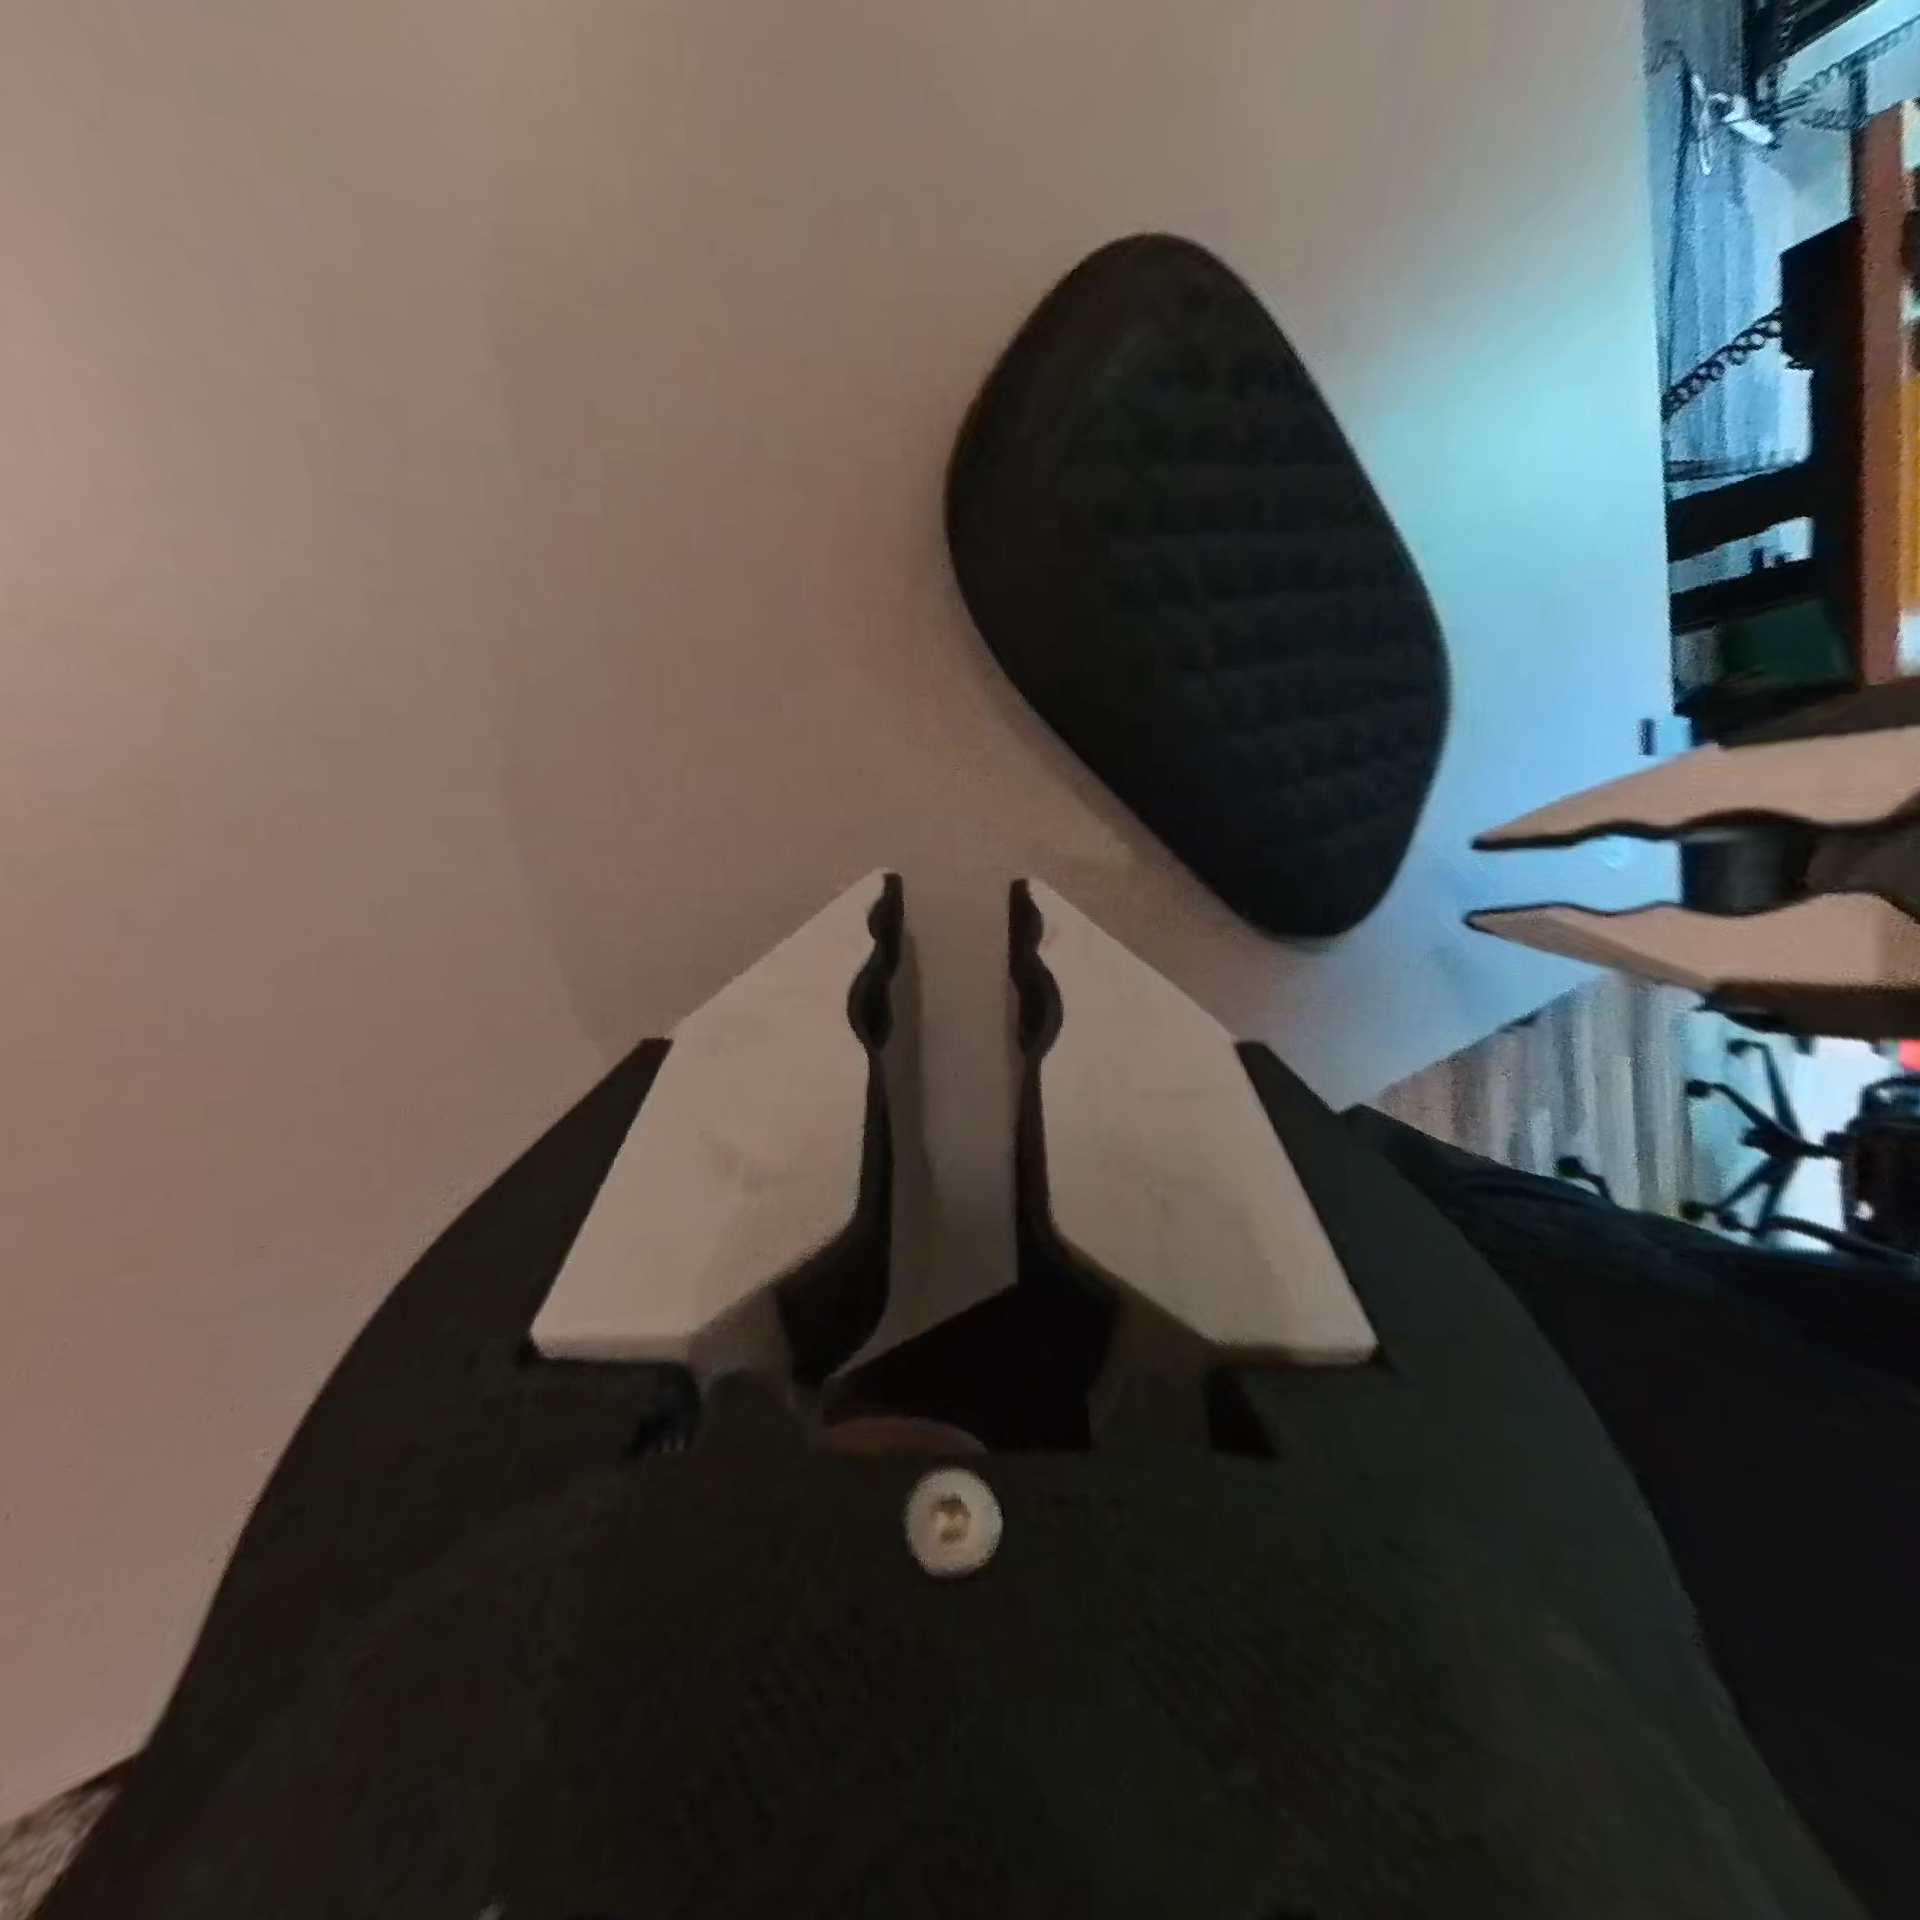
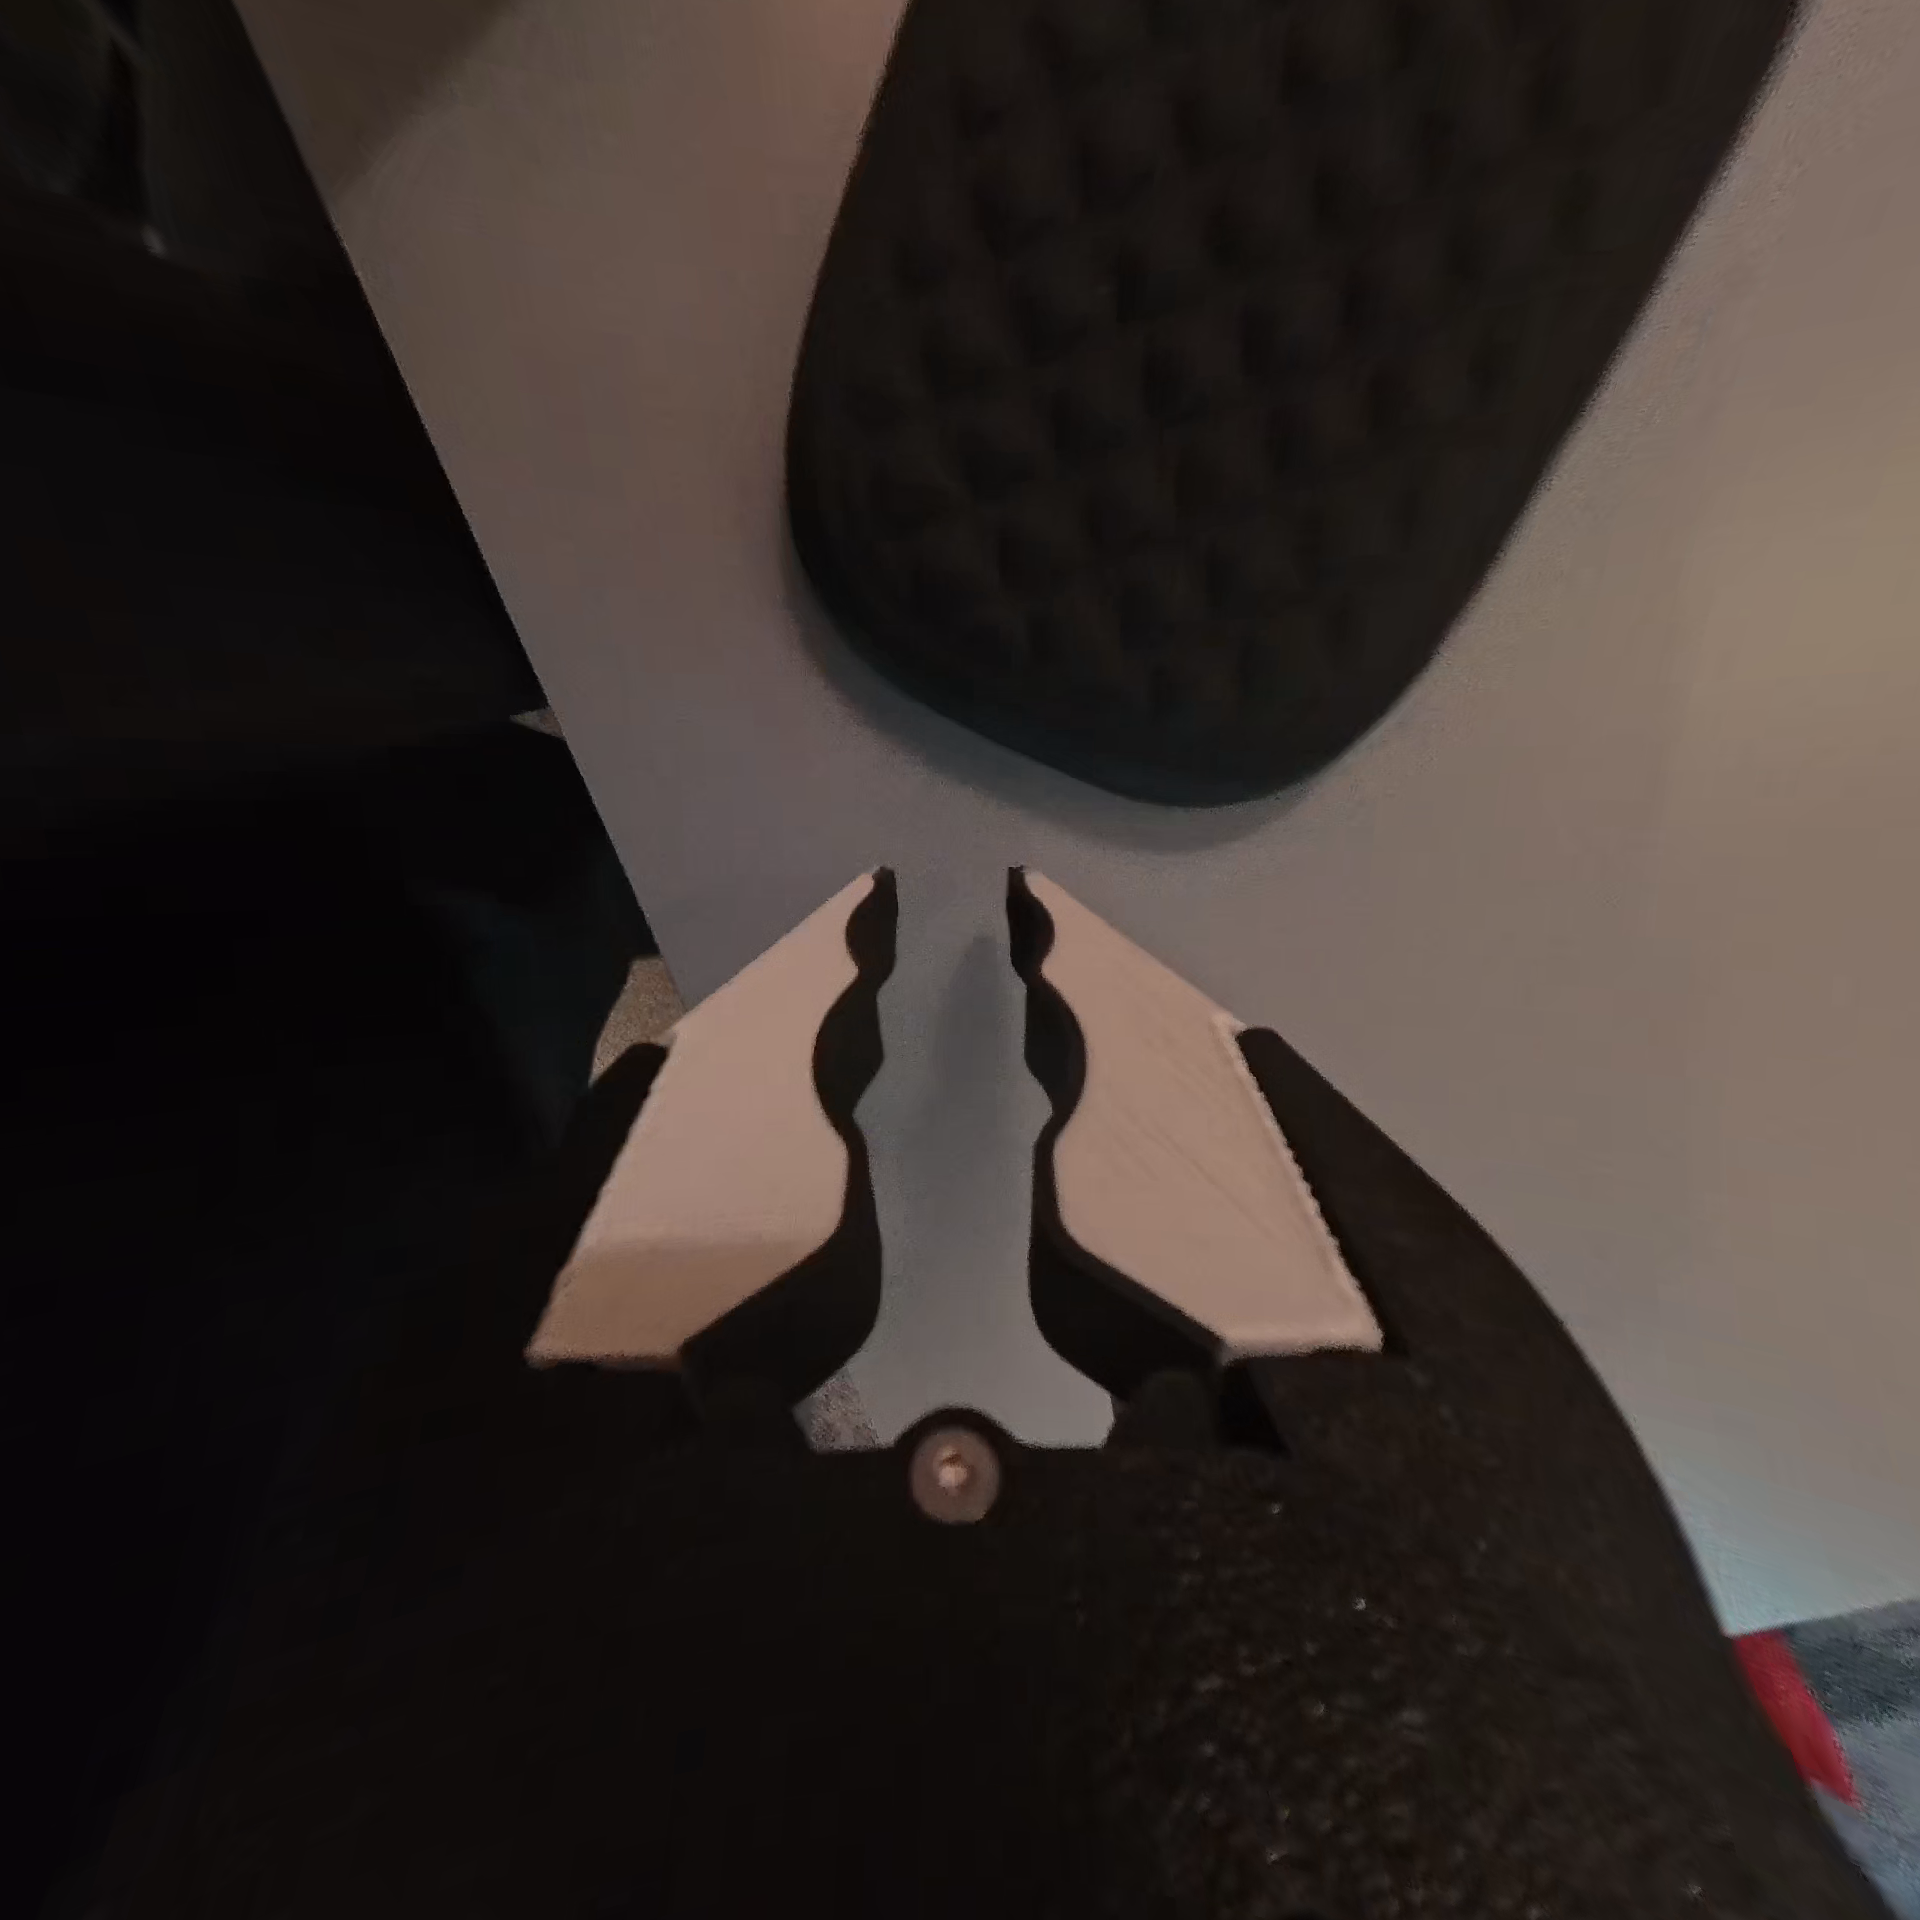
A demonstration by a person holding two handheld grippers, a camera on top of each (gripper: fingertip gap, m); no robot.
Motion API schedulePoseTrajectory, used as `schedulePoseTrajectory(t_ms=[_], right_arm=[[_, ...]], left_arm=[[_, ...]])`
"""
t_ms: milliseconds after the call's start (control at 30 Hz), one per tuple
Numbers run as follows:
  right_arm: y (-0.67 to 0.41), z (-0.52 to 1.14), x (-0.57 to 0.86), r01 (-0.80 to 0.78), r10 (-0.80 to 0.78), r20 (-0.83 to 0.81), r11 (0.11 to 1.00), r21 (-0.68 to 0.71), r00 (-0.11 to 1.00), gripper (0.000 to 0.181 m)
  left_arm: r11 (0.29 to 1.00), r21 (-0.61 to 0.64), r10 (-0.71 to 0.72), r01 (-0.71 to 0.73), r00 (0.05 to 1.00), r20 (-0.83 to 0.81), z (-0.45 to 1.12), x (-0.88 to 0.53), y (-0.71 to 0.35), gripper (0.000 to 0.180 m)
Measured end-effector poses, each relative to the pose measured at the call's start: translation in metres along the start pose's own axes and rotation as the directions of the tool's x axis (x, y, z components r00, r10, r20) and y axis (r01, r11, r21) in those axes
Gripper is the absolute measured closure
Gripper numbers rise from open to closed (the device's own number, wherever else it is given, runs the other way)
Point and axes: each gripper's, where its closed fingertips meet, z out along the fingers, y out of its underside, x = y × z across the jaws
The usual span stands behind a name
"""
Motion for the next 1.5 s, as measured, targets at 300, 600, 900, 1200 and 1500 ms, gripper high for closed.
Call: schedulePoseTrajectory(t_ms=[300, 600, 900, 1200, 1500], right_arm=[[-0.008, -0.012, 0.024, -0.292, 0.265, 0.198, 0.949, 0.118, 0.944, 0.15], [0.0, -0.001, 0.022, -0.134, 0.072, 0.348, 0.978, 0.157, 0.935, 0.145], [-0.026, 0.026, 0.045, -0.05, 0.012, 0.349, 0.994, 0.101, 0.937, 0.181], [-0.079, -0.063, 0.096, 0.014, 0.085, -0.168, 0.857, 0.515, 0.982, 0.18], [-0.18, -0.052, 0.129, 0.044, -0.004, -0.09, 0.894, 0.447, 0.996, 0.082]], left_arm=[[0.988, -0.102, 0.073, -0.116, 0.931, -0.357, 0.009, 0.166, 0.031, 0.161], [0.945, -0.249, 0.16, -0.213, 0.963, -0.218, 0.017, 0.232, 0.073, 0.179], [0.955, -0.262, 0.078, -0.137, 0.971, -0.225, 0.001, 0.233, 0.099, 0.18], [0.97, -0.187, 0.125, -0.156, 0.978, -0.169, -0.052, 0.193, 0.135, 0.18], [0.977, 0.188, 0.08, -0.095, 0.993, 0.088, -0.119, 0.114, 0.107, 0.18]])
